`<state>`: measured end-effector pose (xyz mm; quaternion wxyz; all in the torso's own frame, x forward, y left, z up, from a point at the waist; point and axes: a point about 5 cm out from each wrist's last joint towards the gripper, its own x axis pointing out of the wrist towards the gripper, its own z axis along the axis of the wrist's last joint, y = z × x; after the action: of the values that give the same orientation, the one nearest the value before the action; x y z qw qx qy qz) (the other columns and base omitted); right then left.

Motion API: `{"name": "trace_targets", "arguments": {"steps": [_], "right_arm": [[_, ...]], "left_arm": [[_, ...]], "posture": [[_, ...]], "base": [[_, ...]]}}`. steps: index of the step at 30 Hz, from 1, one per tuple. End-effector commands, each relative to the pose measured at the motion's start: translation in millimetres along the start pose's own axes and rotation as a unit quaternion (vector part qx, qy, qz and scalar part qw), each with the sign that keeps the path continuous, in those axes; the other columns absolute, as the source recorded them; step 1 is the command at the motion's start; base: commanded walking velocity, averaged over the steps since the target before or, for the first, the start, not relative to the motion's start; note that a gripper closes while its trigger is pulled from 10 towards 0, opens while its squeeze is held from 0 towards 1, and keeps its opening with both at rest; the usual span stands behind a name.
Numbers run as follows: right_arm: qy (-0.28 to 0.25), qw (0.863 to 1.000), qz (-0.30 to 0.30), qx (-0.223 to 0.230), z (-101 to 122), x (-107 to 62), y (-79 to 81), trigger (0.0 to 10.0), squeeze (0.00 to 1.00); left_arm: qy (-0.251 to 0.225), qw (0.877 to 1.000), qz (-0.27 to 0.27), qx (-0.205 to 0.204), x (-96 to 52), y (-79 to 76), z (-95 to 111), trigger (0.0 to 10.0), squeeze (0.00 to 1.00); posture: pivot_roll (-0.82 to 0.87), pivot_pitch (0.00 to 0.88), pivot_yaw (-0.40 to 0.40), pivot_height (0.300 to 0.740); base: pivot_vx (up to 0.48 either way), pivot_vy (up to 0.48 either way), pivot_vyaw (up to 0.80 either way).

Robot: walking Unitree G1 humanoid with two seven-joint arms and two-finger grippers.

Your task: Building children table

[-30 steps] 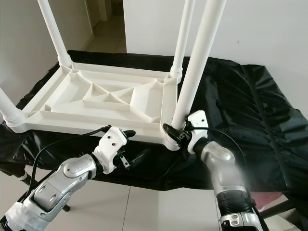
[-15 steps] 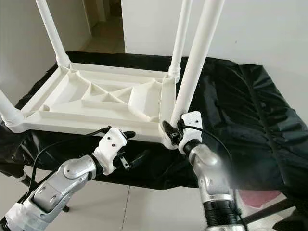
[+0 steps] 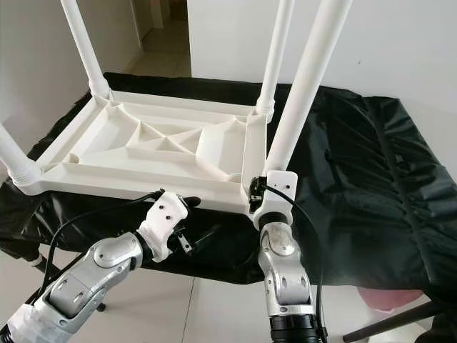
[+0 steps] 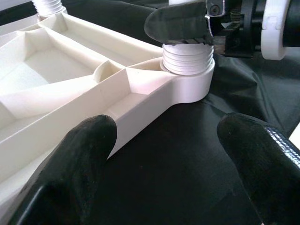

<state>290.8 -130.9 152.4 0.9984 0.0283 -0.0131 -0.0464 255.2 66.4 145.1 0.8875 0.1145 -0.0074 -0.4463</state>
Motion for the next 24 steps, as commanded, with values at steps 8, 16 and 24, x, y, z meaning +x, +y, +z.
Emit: {"name": "trace_targets", "arguments": {"steps": [8, 16, 24], "right_arm": [[0.000, 0.999, -0.015, 0.035, 2, -4.1, 3.2, 10.0, 1.00], [-0.016, 1.000, 0.009, 0.017, 7, -2.0, -2.8, 10.0, 1.00], [0.011, 0.991, 0.126, -0.033, -6, 1.0, -14.0, 10.0, 0.00]], "left_arm": [[0.003, 0.999, -0.045, 0.004, 0.2, -5.8, 0, 10.0, 0.00], [0.006, 0.999, -0.042, 0.003, -1.6, -5.5, 0, 10.0, 0.00], [0.006, 0.999, -0.037, 0.001, -3.0, -4.3, 1, 10.0, 0.00]], "posture": [[-0.03, 0.072, 0.000, 0.740], [-0.03, 0.081, -0.003, 0.740], [-0.03, 0.093, 0.002, 0.740]], "base": [[0.000, 0.000, 0.00], [0.000, 0.000, 0.00], [0.000, 0.000, 0.00]]}}
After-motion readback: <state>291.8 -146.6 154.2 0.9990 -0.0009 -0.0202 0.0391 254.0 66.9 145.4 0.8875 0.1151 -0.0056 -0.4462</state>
